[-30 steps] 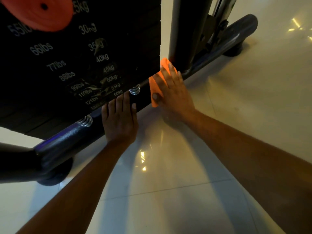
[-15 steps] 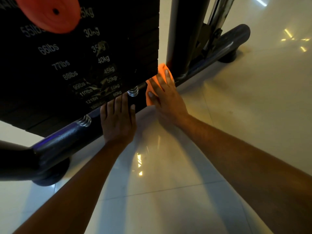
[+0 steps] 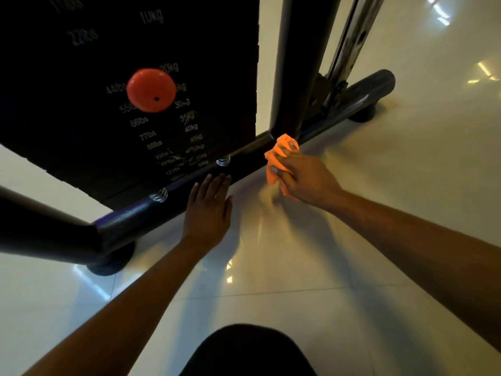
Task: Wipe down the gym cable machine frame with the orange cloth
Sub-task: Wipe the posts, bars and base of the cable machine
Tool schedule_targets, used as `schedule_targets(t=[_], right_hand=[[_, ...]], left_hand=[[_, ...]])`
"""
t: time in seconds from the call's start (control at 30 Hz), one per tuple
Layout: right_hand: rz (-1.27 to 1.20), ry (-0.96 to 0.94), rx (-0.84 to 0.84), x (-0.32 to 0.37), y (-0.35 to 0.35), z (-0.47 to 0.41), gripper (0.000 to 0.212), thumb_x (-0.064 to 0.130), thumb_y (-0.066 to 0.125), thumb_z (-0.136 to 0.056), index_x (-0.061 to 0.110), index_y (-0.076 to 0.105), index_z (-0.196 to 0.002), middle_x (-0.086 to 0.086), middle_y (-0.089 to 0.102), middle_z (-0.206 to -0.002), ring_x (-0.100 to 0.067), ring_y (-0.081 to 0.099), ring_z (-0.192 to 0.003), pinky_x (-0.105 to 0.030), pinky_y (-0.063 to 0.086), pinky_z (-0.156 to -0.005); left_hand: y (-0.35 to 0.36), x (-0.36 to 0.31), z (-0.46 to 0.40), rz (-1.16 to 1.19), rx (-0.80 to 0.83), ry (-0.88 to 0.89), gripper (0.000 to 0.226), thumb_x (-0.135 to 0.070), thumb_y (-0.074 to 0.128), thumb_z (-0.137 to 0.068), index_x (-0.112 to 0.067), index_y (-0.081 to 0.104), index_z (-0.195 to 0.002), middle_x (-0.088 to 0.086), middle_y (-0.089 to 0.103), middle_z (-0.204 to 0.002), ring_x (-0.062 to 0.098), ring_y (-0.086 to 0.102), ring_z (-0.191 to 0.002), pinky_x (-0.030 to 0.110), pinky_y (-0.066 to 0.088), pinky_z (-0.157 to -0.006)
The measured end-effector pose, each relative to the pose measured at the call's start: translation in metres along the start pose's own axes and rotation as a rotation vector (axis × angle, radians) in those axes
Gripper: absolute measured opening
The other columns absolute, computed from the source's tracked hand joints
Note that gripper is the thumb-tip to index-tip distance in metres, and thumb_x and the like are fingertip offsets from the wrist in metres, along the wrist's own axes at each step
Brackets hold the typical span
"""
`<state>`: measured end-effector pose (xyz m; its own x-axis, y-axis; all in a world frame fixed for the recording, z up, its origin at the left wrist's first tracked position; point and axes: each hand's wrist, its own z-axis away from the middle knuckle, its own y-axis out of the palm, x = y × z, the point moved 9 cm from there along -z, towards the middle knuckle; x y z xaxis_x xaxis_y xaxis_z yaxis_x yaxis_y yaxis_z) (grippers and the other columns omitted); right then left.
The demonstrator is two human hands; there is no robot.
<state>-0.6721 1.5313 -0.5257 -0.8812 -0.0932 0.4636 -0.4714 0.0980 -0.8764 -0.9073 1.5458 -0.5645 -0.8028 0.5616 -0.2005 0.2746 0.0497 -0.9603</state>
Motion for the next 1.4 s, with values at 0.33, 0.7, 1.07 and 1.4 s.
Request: schedule_targets(t=[0.33,0.7,1.07,1.4], right_hand=[[-0.092,0.124,-0.079,-0.059,-0.057,0.026,0.058,0.052,0.045,-0.11,0.028,0.046,-0.163,0.0,0.038,-0.173,-0.025,0.023,-0.165,-0.054,0.047,-0.118],[-0.372,0.226,-0.24,-0.11,0.019,-0.046,0.077,0.055,0.03,-0.115,0.018,-0.002,-0.174,-0.01,-0.009,-0.182,-0.032,0.002,-0.168,-0.05,0.023,-0.133],[0.123,0.069,-0.398,-0.141,0.042,-0.062,0.094,0.063,0.041,-0.109,0.0,0.007,-0.17,-0.028,0.004,-0.178,-0.046,0.002,-0.166,-0.065,0.014,-0.132],[-0.228,0.335,-0.43,-0.117,0.056,-0.068,0.109,0.07,0.047,-0.103,0.004,-0.007,-0.171,-0.02,-0.017,-0.178,-0.04,-0.022,-0.164,-0.058,0.004,-0.135]], left_hand=[[-0.02,-0.082,-0.072,0.174,0.125,0.022,0.055,-0.041,0.044,-0.111,-0.014,0.049,-0.159,0.014,0.054,-0.158,0.034,0.055,-0.143,0.05,0.047,-0.116],[0.038,-0.079,-0.154,0.027,0.021,0.086,0.062,-0.037,0.046,-0.108,0.0,0.045,-0.157,0.021,0.051,-0.156,0.039,0.05,-0.143,0.051,0.041,-0.119],[0.048,-0.064,-0.166,0.01,-0.035,0.055,0.059,-0.039,0.047,-0.11,-0.007,0.044,-0.159,0.014,0.054,-0.155,0.034,0.054,-0.137,0.044,0.04,-0.114],[0.049,-0.068,-0.166,-0.021,-0.041,0.033,0.058,-0.038,0.043,-0.11,-0.009,0.042,-0.16,0.01,0.052,-0.158,0.031,0.05,-0.143,0.044,0.04,-0.114]])
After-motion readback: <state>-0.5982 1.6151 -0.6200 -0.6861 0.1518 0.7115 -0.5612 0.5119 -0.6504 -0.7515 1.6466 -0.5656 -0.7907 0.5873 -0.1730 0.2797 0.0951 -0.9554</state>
